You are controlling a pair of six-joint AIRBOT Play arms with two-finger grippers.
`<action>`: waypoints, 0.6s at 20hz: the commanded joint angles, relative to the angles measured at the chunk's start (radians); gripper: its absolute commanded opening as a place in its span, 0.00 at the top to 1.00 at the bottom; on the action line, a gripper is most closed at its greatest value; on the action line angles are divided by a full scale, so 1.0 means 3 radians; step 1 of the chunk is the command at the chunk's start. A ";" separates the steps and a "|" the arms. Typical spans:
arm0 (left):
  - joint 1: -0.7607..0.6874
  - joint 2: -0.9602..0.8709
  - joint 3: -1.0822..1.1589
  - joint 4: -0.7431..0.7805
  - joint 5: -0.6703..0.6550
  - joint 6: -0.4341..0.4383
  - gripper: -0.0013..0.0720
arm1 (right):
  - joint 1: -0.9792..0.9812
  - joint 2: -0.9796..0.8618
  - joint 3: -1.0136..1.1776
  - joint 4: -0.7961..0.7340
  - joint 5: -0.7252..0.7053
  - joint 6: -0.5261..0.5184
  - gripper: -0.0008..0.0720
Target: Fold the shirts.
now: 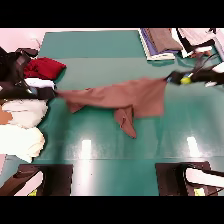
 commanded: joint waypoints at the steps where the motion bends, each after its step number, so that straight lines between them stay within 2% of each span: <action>1: 0.0001 0.0270 0.1209 0.0008 -0.0017 -0.0094 0.95 | -0.0198 0.0659 0.0734 -0.0045 0.0201 0.0013 0.96; 5: 0.0001 0.0309 0.2819 0.0055 -0.0024 -0.0195 0.95 | -0.0467 0.1199 0.1621 -0.0048 0.0272 0.0235 0.96; 7: 0.0001 0.0309 0.3360 0.0197 0.0024 -0.0364 0.95 | -0.0629 0.1404 0.1919 -0.0048 0.0280 0.0309 0.96; 9: 0.0001 0.0309 0.3660 0.0276 0.0089 -0.0444 0.95 | -0.0838 0.1523 0.2191 -0.0050 0.0347 0.0429 0.96; 12: 0.0001 0.0309 0.3707 0.0294 0.0154 -0.0519 0.96 | -0.1127 0.1502 0.2599 -0.0045 0.0510 0.0601 0.96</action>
